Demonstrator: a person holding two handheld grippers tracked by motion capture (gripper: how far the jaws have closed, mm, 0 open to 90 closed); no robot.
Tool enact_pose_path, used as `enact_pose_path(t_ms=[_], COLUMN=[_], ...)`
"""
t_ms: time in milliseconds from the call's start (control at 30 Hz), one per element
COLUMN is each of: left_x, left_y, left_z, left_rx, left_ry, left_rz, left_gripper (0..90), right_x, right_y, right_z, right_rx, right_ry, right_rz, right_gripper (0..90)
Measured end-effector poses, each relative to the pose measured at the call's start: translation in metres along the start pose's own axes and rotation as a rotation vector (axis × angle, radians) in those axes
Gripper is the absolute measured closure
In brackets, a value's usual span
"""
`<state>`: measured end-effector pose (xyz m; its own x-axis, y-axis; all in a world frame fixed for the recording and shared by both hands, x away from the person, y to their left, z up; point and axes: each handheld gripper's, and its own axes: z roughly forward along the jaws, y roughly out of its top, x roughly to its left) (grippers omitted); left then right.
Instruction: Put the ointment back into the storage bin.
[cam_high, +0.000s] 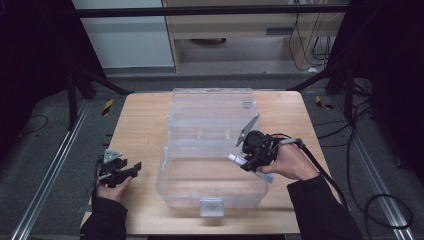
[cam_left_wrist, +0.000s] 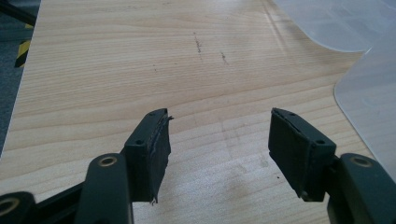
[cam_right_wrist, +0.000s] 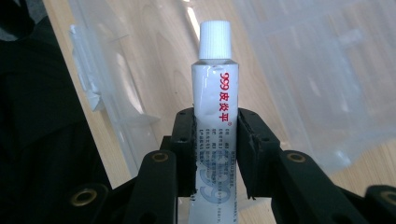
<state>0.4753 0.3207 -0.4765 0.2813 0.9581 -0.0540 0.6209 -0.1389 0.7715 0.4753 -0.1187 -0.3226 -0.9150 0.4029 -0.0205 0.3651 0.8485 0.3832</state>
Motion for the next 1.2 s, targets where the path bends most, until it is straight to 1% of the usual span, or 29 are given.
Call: enact_pose_path(t_ms=[67, 300, 400, 633, 767, 800, 833, 867, 900, 1033, 1067, 1100, 1200], left_x=[0.000, 0.000, 0.000, 0.000, 0.000, 0.000, 0.001, 0.001, 0.001, 0.001, 0.001, 0.001, 0.001], left_y=[0.000, 0.000, 0.000, 0.000, 0.000, 0.000, 0.000, 0.000, 0.000, 0.000, 0.000, 0.000, 0.000], left_z=[0.000, 0.000, 0.000, 0.000, 0.000, 0.000, 0.000, 0.000, 0.000, 0.000, 0.000, 0.000, 0.000], left_rx=[-0.001, -0.001, 0.000, 0.000, 0.001, -0.001, -0.001, 0.000, 0.000, -0.001, -0.001, -0.001, -0.002], left_ry=[0.000, 0.000, 0.001, 0.000, 0.000, 0.000, 0.000, 0.001, 0.001, 0.001, 0.000, 0.000, 0.000], left_rz=[0.000, -0.001, 0.000, 0.000, 0.000, -0.001, -0.001, 0.000, 0.000, 0.000, 0.000, -0.001, -0.002], left_gripper=[38.2, 38.2, 38.3, 38.2, 38.3, 38.3, 38.3, 38.3, 38.3, 38.2, 38.3, 38.3, 38.3], right_x=[0.002, 0.006, 0.009, 0.013, 0.015, 0.015, 0.015, 0.016, 0.016, 0.017, 0.017, 0.017, 0.018], right_y=[0.004, 0.011, 0.013, 0.015, 0.016, 0.016, 0.017, 0.017, 0.017, 0.017, 0.017, 0.017, 0.018], right_z=[0.006, 0.024, 0.031, 0.047, 0.055, 0.057, 0.060, 0.061, 0.064, 0.070, 0.075, 0.076, 0.084], right_rx=[0.011, 0.030, 0.050, 0.089, 0.106, 0.110, 0.114, 0.121, 0.124, 0.130, 0.117, 0.122, 0.140], right_ry=[0.016, 0.039, 0.046, 0.046, 0.050, 0.052, 0.052, 0.053, 0.051, 0.056, 0.057, 0.061, 0.068], right_rz=[-0.019, -0.076, -0.103, -0.172, -0.200, -0.199, -0.215, -0.212, -0.233, -0.251, -0.280, -0.289, -0.291], right_gripper=[69.6, 69.6, 69.6, 69.6, 69.6, 69.6, 69.6, 69.6, 69.6, 69.7, 69.7, 69.7, 69.7])
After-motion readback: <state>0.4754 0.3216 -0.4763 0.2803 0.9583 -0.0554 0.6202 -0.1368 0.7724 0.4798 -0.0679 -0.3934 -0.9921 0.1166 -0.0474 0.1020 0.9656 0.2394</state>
